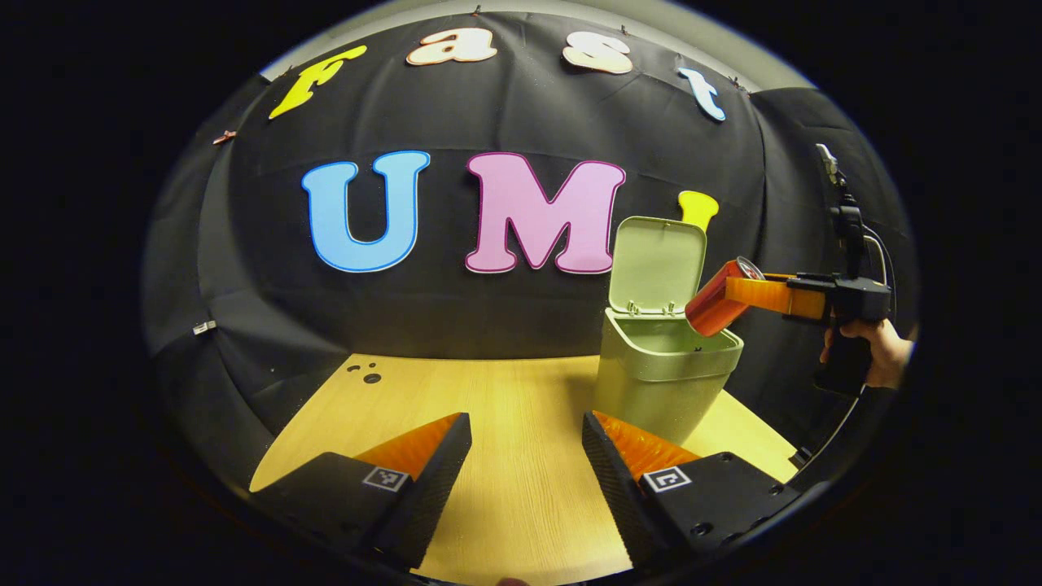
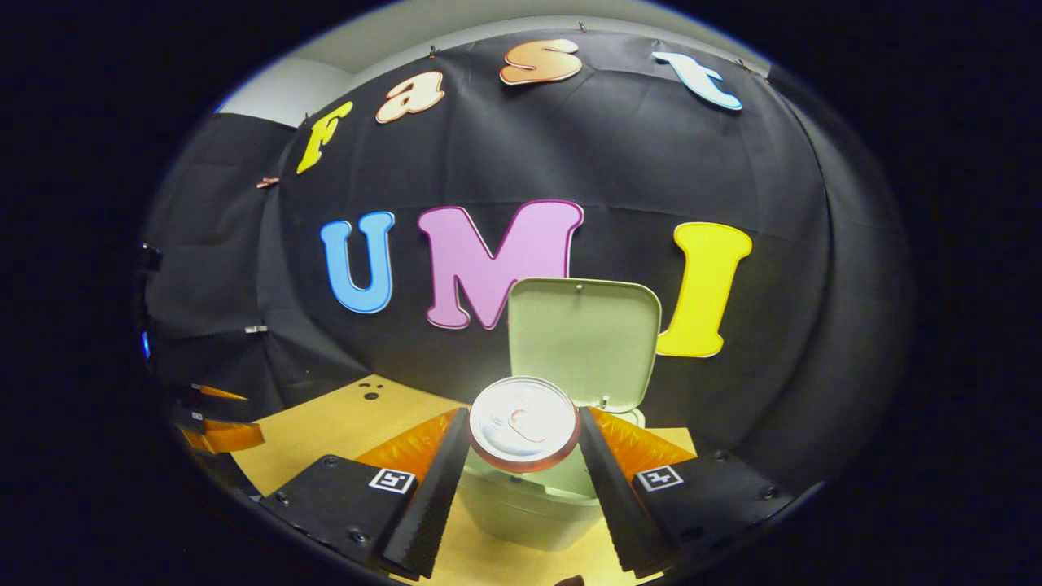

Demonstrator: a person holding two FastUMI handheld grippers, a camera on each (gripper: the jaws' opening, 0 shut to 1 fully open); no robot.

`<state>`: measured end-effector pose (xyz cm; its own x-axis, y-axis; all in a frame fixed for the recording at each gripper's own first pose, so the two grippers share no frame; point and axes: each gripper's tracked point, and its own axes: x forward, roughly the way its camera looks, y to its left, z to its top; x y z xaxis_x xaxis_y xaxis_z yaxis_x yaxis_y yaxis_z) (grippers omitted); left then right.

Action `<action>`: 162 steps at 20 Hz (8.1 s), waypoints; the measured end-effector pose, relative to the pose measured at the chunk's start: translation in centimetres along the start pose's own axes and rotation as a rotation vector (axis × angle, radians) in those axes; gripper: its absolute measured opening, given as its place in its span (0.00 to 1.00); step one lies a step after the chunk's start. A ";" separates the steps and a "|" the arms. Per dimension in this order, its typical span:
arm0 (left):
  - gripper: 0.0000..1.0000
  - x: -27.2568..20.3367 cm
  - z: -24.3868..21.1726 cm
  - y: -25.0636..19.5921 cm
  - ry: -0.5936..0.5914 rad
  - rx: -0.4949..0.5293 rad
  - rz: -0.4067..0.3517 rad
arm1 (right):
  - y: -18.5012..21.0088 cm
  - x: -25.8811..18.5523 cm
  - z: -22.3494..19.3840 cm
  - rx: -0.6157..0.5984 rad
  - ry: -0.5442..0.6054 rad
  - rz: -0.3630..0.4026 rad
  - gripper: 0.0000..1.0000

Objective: Press the lid of the desktop garbage bin to open it, pick up the crumpled paper on the desktop and throw it into the bin, then pick up the pop can on the desktop and drop it into the bin, and finally close the garbage bin lid.

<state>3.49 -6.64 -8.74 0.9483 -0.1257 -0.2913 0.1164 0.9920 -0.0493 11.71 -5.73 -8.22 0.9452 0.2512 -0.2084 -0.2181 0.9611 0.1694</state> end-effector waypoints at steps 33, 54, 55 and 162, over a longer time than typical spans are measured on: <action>0.89 0.5 -0.6 0.4 0.022 -0.005 0.024 | -5.4 3.2 -9.0 0.034 0.289 -0.150 0.82; 0.89 0.7 -0.1 1.5 0.014 -0.022 0.054 | -7.1 9.9 12.4 0.079 -0.266 -0.159 0.89; 0.89 0.8 -0.2 1.6 0.013 -0.024 0.059 | -7.2 10.3 12.6 0.081 -0.271 -0.160 0.89; 0.89 -0.7 0.7 2.5 -0.081 -0.007 -0.132 | 10.3 -9.0 -2.6 0.053 -0.068 -0.093 0.94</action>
<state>3.33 -4.08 -8.03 0.9457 -0.2531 -0.2038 0.2395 0.9668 -0.0889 0.28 2.22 -7.11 0.9754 0.1515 -0.1603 -0.1175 0.9719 0.2038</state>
